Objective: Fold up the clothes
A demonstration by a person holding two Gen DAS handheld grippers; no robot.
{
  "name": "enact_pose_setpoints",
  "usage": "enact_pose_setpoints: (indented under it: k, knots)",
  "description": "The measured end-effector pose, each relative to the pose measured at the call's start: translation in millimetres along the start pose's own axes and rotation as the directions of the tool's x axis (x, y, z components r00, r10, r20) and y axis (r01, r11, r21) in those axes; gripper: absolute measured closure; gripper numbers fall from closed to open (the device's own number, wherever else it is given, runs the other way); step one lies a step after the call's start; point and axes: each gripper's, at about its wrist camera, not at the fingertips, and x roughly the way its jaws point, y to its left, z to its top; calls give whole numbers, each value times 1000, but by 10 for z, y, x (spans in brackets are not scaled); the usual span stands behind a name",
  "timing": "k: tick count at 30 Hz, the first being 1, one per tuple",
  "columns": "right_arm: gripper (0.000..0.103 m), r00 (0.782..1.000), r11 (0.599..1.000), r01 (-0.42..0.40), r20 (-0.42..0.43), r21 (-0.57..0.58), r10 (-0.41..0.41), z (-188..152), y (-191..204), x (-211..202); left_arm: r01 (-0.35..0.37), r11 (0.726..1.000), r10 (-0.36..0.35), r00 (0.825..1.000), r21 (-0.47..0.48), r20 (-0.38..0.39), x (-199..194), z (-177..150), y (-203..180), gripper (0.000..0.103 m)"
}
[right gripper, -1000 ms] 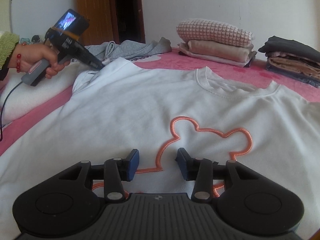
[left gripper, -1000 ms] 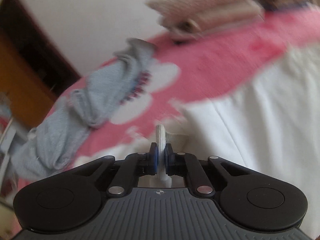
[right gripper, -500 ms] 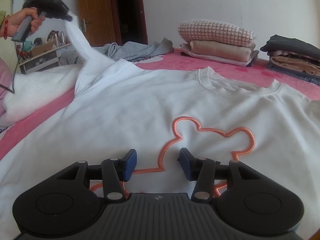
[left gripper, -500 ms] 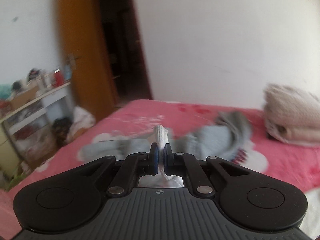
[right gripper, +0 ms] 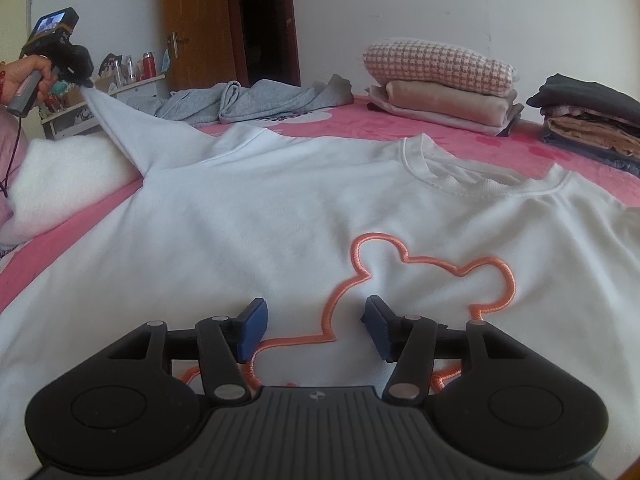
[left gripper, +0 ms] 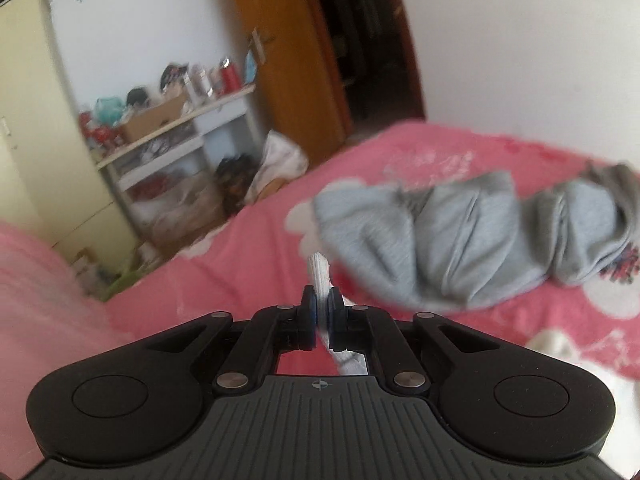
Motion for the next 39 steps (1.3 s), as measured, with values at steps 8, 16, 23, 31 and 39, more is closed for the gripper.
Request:
enact_pose_setpoints:
  k: [8,16,23,31,39]
  knots:
    - [45,1000,1000,1,0,-4,-1,-1,5,4,-252,958,200,931,-140,-307,338,-135,477,77]
    - [45,1000,1000,-2,-1,-1,2,1,1,5,-126,982,121,992,-140,-42,-343,-111,156,73]
    - [44,1000,1000,14,-15,-16,-14,33,42,7,379,925,-379,925,20,0,-1325,-536,-853,67]
    - [44,998,988,61,-7,142,-61,162,-163,-446,651,719,-669,743,244,-12,-1966,-1406,-1974,66]
    - [52,948,923,312,-16,226,-317,189,-928,-838,641,659,-697,717,392,0,-1965,-1891,-2652,66]
